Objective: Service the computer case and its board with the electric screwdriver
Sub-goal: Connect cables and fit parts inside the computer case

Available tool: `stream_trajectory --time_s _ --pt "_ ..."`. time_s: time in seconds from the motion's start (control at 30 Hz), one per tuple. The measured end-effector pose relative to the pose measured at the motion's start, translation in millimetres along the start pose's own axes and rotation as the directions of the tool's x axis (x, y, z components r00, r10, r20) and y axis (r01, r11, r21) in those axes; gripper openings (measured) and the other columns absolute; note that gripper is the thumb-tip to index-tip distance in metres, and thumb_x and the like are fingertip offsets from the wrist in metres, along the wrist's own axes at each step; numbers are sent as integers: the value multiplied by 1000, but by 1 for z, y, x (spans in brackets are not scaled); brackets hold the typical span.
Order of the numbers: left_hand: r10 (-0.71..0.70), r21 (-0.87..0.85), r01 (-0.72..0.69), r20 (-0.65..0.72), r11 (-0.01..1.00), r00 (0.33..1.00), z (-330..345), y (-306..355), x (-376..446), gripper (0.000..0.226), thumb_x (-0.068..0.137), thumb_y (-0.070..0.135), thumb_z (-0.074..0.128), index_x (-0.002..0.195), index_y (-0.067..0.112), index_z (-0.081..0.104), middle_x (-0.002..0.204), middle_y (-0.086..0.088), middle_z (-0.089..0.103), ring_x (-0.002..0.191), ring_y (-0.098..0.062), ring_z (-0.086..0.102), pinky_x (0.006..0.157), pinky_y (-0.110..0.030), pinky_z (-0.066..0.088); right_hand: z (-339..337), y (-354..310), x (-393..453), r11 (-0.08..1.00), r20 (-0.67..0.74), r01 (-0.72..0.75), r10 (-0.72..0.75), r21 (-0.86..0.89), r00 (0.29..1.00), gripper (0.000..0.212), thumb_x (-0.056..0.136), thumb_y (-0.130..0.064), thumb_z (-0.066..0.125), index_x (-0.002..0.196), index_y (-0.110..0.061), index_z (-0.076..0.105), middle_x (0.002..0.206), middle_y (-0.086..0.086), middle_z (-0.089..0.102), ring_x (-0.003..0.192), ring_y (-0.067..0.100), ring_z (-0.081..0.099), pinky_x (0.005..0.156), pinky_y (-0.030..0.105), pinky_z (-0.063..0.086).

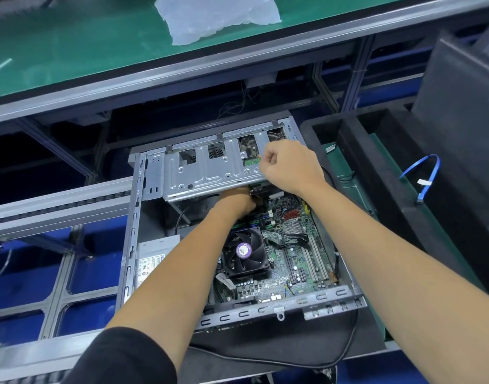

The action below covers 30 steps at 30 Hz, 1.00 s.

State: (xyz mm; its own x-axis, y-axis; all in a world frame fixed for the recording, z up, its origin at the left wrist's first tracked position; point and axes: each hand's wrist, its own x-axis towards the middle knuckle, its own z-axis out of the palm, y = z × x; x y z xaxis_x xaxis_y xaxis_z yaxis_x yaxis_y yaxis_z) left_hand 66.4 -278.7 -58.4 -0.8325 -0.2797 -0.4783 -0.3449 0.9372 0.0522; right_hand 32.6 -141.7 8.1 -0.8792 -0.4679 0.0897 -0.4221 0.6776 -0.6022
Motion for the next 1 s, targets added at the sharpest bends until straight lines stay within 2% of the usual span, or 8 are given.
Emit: stream_trajectory --time_s 0.07,0.17,0.3,0.47,0.63,0.83,0.93,1.0 --pt "0 40 0 -2 999 1000 1 1 2 17 93 33 47 88 16 49 71 0 45 65 -19 47 60 -29 39 0 0 0 1000 -1 0 0 -6 1000 11 86 -24 56 77 -26 63 68 -14 60 71 13 61 57 18 34" --pt "-31 51 30 16 998 999 0 1 3 32 94 41 45 75 16 46 67 0 44 58 -15 41 54 -27 35 0 0 -1 1000 2 -4 4 -6 1000 11 86 -24 56 78 -26 63 70 -13 62 72 14 61 58 20 36" --pt "-43 22 43 29 999 999 0 1 5 28 95 41 44 80 17 47 70 1 44 64 -16 42 63 -28 35 0 -1 -2 1000 1 -7 7 -9 1000 11 87 -24 56 81 -22 66 75 -8 66 74 17 62 58 20 38" --pt "-39 51 37 32 998 999 0 3 3 38 93 48 43 65 23 42 67 2 46 62 -18 46 64 -28 39 -2 -2 -2 1000 4 -15 15 -5 1000 11 87 -25 57 77 -24 63 74 -9 65 73 15 61 56 16 33" --pt "-14 38 13 33 999 999 -2 2 0 34 93 43 42 65 23 41 66 4 44 59 -16 43 64 -29 38 -1 -2 -2 1000 -4 -14 14 -17 1000 12 87 -26 57 79 -22 65 75 -9 66 75 15 59 57 17 33" --pt "85 -33 -83 66 996 994 -6 -9 -3 20 90 20 47 71 16 41 69 -1 45 58 -14 43 51 -27 35 -1 -3 -1 999 0 -18 18 -29 1000 11 86 -23 57 79 -21 66 75 -6 68 74 17 62 58 16 36" --pt "138 -35 -136 69 990 988 -9 -10 -4 26 91 18 49 67 18 38 67 -1 42 56 -13 39 52 -26 34 -1 -3 -1 1000 7 -22 22 -21 1000 11 86 -23 57 78 -25 64 74 -11 65 74 14 61 56 17 34" --pt "154 -29 -152 51 988 987 -9 -12 -4 30 94 23 49 67 20 35 67 0 38 56 -11 34 59 -25 34 -2 -3 -1 1000 11 -22 22 -17 1000 11 86 -23 58 78 -26 64 73 -13 64 74 13 60 56 17 34"
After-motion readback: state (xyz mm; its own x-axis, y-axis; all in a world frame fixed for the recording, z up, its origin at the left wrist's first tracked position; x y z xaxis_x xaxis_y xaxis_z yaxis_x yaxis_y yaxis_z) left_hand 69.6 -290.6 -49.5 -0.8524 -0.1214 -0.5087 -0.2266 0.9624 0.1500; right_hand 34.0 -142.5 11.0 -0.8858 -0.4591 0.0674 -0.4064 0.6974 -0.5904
